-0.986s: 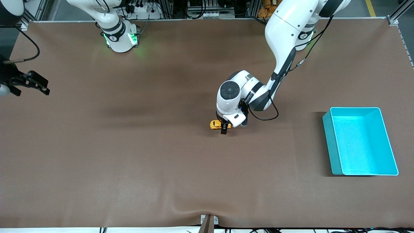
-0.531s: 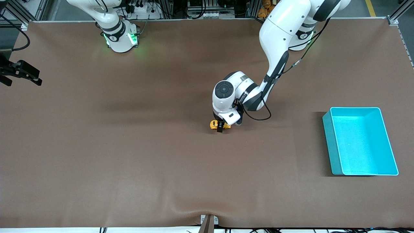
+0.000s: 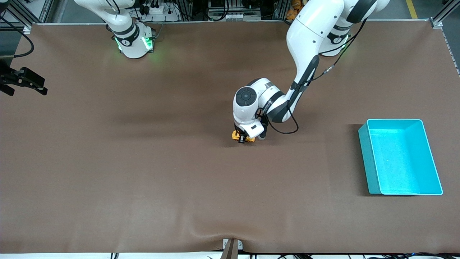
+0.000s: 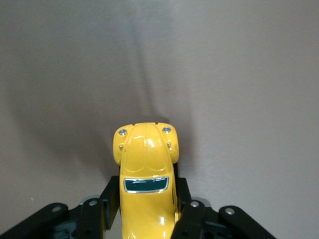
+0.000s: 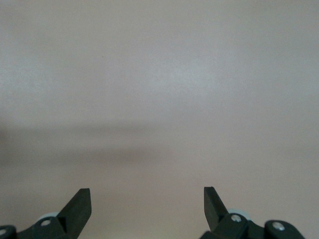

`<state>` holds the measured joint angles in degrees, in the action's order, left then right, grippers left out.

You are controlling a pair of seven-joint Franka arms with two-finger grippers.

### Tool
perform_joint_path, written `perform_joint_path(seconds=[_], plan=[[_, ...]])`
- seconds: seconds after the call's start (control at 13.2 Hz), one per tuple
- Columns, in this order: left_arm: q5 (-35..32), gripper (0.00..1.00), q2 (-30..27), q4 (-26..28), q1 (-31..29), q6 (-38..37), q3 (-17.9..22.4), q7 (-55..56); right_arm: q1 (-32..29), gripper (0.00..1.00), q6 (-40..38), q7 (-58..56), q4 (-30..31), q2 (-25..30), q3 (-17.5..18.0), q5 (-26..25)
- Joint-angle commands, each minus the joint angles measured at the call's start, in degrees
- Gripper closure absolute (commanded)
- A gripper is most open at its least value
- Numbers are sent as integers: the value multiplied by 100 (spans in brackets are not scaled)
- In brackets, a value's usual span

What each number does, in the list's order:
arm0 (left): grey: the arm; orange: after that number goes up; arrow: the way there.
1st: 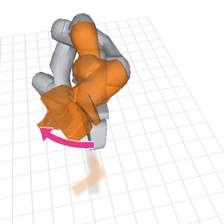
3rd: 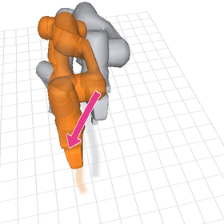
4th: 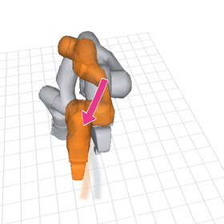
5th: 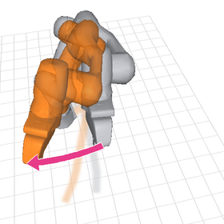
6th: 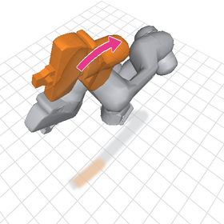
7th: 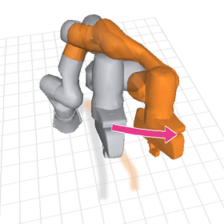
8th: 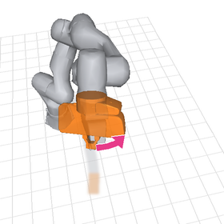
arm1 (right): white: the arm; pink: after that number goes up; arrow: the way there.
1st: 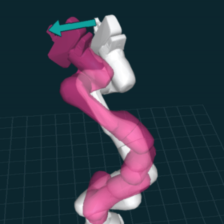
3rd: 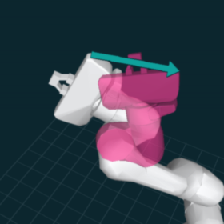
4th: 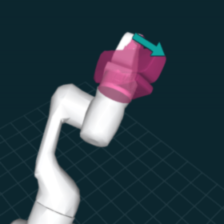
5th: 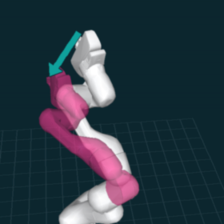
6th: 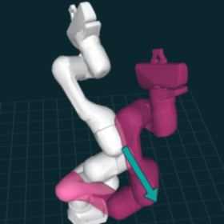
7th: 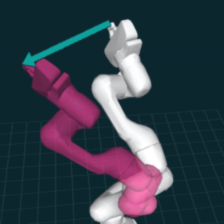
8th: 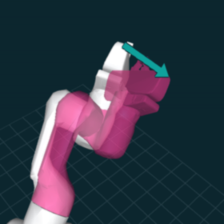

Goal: Wind and store yellow beetle car
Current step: 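Lower the left gripper and grasp the yellow car, then lift the car with the left gripper and carry it over the blue bin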

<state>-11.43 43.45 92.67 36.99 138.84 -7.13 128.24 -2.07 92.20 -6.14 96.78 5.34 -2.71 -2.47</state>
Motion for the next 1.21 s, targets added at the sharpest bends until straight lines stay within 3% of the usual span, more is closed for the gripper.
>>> perform_joint_path(seconds=[0.0,0.61,1.14], plan=[[-297,100,-485,14,-243,-348,98,-350,-31,0,-184,87,-160,-77,33,-43],[-316,100,-1953,40,-2720,-1807,63,-3670,13,0,-281,122,-283,-51,77,167],[-263,100,-2034,67,-4549,-1967,28,-6648,4,0,-290,87,-292,-51,69,264]])
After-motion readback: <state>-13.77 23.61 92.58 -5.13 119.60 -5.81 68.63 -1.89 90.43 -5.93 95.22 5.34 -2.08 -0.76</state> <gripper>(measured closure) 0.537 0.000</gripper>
